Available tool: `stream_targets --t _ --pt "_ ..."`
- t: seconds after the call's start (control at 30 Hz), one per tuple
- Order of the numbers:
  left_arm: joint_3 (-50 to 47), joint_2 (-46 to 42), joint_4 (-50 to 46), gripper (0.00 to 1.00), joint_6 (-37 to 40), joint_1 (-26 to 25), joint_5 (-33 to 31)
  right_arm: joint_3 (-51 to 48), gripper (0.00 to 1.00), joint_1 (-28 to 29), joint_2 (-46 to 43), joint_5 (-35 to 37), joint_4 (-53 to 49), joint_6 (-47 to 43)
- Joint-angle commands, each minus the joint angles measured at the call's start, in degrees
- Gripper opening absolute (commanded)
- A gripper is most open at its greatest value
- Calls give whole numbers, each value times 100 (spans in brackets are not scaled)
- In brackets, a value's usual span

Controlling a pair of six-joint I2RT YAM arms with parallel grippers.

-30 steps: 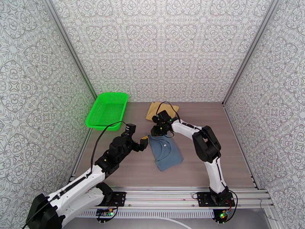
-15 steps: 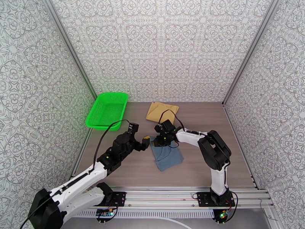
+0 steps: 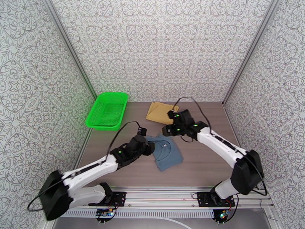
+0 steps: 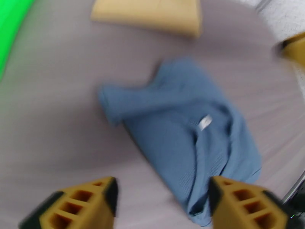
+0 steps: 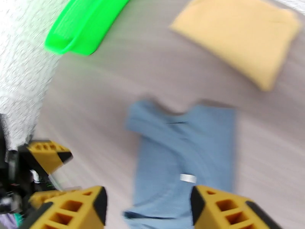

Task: Fold and stack the mixed laundry pile

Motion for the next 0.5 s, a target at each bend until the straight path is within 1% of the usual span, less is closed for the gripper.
stream_targets --t 0.0,0.07,0.13,0.23,0.37,0.47 --pt "414 742 -342 46 -955 1 366 -669 67 -318 312 75 -382 -224" --pt "535 1105 -221 46 -1130 19 474 -955 67 -387 416 -4 -140 -195" --pt "584 1387 43 48 -1217 75 652 -1217 67 -395 531 -98 98 -120" --pt "677 1806 383 51 -1298 194 981 -1606 63 -388 659 -357 539 87" --pt "738 2253 616 51 -1310 360 1151 -2195 48 -389 724 -713 1185 438" --pt "757 2481 900 51 -1136 479 1248 -2629 41 -392 690 -896 1659 766"
